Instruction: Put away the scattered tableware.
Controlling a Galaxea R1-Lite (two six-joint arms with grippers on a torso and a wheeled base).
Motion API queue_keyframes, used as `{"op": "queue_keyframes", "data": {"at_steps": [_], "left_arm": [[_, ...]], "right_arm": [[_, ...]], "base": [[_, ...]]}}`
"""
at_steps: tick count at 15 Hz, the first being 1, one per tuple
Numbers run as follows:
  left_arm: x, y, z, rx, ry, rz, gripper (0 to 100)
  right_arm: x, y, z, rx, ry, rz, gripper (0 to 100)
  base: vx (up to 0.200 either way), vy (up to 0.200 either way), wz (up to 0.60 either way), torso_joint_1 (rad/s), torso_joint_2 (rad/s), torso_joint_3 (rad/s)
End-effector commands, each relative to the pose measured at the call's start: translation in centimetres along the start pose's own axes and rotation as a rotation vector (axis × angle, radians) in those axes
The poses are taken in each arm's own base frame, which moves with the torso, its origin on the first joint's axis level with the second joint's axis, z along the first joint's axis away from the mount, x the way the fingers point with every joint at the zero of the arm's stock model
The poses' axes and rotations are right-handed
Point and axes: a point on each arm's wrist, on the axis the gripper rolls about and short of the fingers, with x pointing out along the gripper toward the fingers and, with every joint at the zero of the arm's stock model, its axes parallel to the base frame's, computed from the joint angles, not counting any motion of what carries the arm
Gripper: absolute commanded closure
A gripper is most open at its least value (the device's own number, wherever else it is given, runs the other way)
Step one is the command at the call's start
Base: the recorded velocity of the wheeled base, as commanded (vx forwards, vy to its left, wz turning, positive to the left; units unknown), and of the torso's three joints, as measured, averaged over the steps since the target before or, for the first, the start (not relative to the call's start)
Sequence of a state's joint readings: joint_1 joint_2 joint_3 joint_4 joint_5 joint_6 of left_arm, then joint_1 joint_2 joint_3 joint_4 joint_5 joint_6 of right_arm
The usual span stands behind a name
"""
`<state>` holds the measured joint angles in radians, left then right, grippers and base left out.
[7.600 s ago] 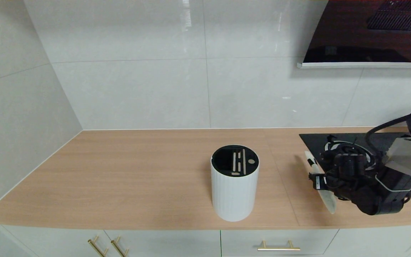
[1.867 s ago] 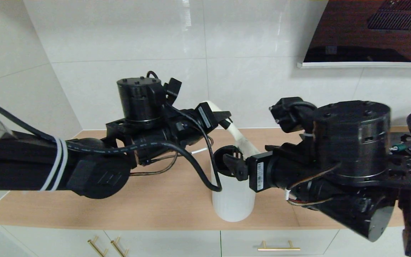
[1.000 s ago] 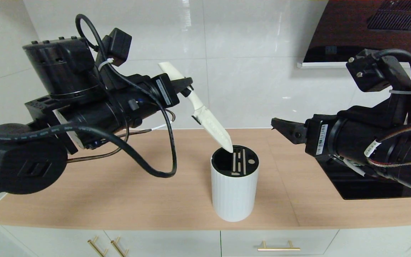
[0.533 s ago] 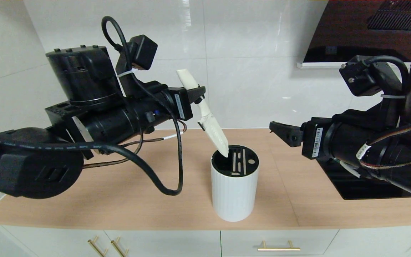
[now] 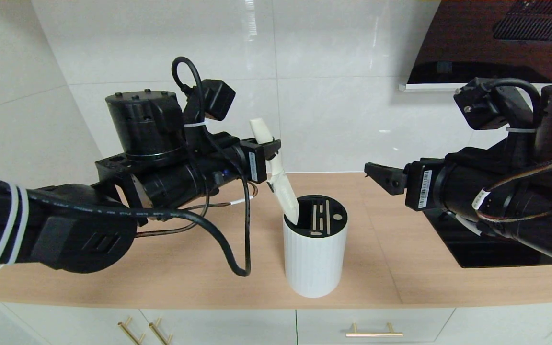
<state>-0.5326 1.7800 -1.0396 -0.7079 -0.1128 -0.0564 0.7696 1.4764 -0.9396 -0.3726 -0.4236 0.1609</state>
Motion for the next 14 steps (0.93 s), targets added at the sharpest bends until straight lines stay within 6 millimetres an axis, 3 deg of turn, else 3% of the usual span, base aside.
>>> {"op": "queue_keyframes", "data": {"at_steps": [1, 14], "left_arm": [[0.3, -0.1, -1.0, 0.003, 0.03, -0.005, 100], [3.3, -2.1, -5.1, 0.016, 0.087, -0.021, 100]], "right_arm": [[0.5, 0.0, -0.4, -0.006, 0.015, -0.008, 0], [0.5, 0.0, -0.4, -0.006, 0.016, -0.008, 0]], "base": [[0.0, 0.0, 0.0, 0.0, 0.0, 0.0], [0.0, 0.0, 0.0, 0.0, 0.0, 0.0]]}}
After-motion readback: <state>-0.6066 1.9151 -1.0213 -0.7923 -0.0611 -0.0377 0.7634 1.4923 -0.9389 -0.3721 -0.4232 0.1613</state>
